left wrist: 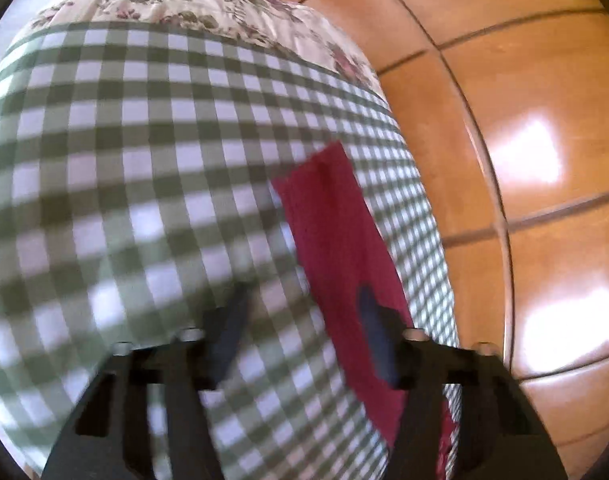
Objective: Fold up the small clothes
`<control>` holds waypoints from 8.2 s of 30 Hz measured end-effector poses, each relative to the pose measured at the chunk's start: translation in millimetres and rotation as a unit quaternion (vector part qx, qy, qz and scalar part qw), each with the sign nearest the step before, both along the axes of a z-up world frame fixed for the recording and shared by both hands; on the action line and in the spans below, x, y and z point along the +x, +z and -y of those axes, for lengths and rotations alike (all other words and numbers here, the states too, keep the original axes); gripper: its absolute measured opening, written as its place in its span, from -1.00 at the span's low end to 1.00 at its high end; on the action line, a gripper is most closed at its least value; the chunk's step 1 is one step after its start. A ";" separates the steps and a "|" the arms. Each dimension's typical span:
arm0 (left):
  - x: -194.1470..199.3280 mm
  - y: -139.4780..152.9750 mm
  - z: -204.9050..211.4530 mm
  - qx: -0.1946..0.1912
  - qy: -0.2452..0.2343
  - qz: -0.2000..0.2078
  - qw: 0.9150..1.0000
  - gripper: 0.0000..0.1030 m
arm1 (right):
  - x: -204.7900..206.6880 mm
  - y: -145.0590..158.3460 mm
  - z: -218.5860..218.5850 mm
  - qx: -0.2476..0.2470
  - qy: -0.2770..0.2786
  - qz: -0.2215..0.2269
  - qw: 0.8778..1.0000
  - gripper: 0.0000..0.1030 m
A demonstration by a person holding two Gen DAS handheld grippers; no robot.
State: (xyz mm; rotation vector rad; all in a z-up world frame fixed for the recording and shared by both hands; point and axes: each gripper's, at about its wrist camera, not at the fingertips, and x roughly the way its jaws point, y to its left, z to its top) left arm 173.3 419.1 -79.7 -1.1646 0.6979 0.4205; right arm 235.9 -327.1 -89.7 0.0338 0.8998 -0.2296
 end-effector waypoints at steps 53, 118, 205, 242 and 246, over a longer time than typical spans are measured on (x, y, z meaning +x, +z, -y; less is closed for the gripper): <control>14.3 22.7 258.1 0.269 -0.309 -0.025 0.912 0.35 | 60.9 10.9 -198.1 0.288 0.186 -0.096 0.935 -0.24; 174.3 32.8 399.5 0.299 -0.427 0.010 0.853 0.49 | 41.4 9.8 0.3 0.088 0.004 -0.012 0.996 0.25; -122.4 3.6 371.9 0.383 -0.479 -0.061 0.788 0.71 | -226.7 26.4 -13.4 0.072 0.054 -0.056 0.994 0.95; -0.1 50.1 352.8 0.046 -0.515 0.056 0.854 -0.81 | -129.3 55.8 61.7 0.308 0.002 0.000 0.951 -0.84; 38.2 44.7 347.1 0.043 -0.479 0.030 0.876 -0.63 | -105.6 53.9 72.7 0.314 -0.006 0.007 0.949 -0.40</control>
